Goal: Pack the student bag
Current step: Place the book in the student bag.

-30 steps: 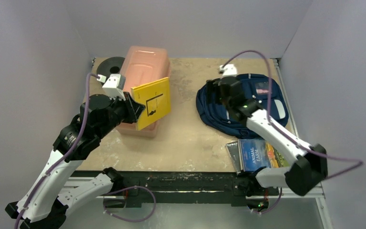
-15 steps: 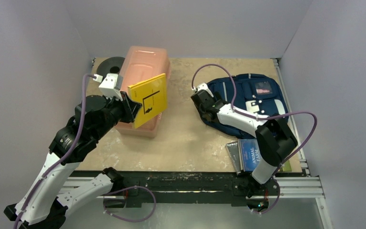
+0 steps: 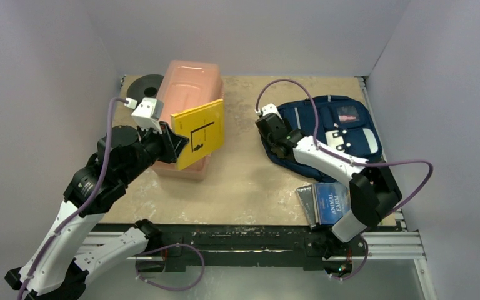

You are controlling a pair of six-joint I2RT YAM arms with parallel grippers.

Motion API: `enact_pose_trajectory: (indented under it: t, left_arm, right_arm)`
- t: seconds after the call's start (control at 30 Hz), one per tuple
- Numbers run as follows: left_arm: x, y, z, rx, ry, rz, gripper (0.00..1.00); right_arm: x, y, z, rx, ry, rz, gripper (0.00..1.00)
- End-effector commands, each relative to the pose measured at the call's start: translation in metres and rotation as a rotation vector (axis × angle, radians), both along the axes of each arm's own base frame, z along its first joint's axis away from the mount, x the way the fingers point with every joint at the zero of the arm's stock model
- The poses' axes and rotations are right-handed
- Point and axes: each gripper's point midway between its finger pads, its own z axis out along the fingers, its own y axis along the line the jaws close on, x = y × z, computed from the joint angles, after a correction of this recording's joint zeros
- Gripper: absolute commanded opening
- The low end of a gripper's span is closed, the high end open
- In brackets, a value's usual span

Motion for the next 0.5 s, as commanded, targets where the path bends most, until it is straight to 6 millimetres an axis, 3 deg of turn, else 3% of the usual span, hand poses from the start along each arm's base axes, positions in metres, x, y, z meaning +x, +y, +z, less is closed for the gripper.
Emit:
enact_pose_trajectory:
  t: [0.0, 0.2, 0.47]
  left_arm:
    - [0.005, -0.011, 0.037, -0.109, -0.112, -0.022, 0.00]
    - [0.004, -0.012, 0.032, -0.111, -0.096, -0.029, 0.00]
    - [0.002, -0.015, 0.029, -0.120, -0.082, -0.040, 0.00]
  right_arm:
    - [0.018, 0.013, 0.031, 0.092, -0.077, 0.000, 0.52]
    - [0.030, 0.014, 0.005, 0.039, -0.023, 0.007, 0.30]
    - [0.041, 0.011, -0.013, 0.048, -0.003, -0.001, 0.35]
